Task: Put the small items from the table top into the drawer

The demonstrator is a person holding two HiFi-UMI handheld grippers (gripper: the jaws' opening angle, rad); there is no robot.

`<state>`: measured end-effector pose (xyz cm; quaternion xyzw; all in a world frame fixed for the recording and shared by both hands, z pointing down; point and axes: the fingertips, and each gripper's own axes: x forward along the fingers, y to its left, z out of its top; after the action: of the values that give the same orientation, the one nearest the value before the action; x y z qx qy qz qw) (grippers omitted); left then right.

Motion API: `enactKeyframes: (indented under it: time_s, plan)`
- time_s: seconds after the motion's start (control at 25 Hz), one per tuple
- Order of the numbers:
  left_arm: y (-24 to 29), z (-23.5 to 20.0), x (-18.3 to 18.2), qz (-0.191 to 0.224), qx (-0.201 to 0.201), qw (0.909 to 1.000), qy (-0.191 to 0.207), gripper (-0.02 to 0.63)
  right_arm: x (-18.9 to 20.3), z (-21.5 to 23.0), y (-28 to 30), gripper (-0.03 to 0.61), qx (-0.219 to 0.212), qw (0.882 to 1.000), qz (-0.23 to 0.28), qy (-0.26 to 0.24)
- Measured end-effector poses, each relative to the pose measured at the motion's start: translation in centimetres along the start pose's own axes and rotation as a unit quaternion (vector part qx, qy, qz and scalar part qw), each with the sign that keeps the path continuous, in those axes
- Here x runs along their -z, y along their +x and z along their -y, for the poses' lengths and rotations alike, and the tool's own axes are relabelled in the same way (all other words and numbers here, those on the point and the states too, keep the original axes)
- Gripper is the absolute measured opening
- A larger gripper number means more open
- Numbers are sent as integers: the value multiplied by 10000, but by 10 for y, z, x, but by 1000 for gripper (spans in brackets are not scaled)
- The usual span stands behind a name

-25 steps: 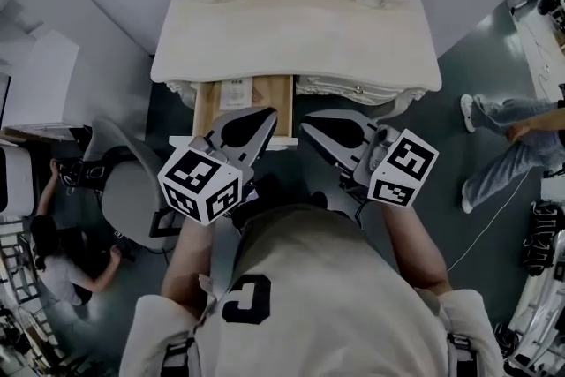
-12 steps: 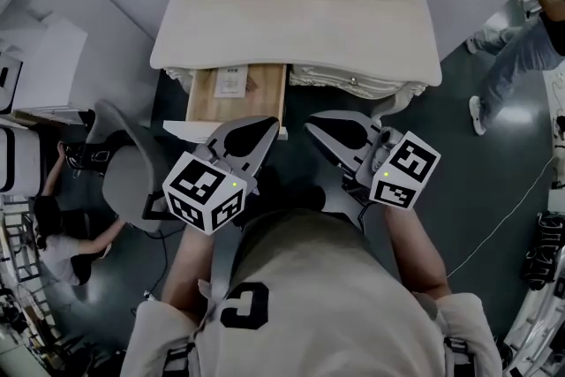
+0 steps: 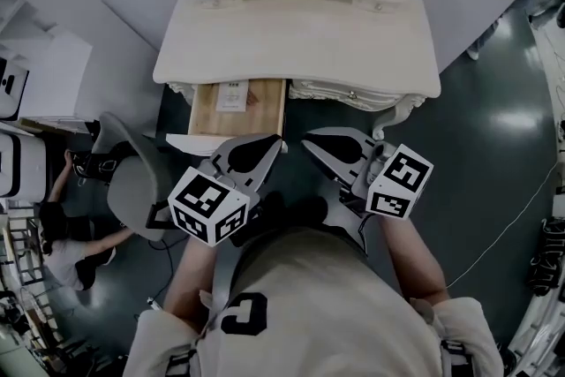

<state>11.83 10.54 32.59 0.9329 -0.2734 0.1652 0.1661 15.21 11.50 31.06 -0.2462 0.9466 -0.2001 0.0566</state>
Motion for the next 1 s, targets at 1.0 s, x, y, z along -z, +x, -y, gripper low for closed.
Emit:
enactKeyframes:
  time_s: [1.0]
  plan:
    - [-63, -75, 22, 238, -36, 9993, -292, 57, 15, -31, 84, 28, 59, 9992, -373, -119]
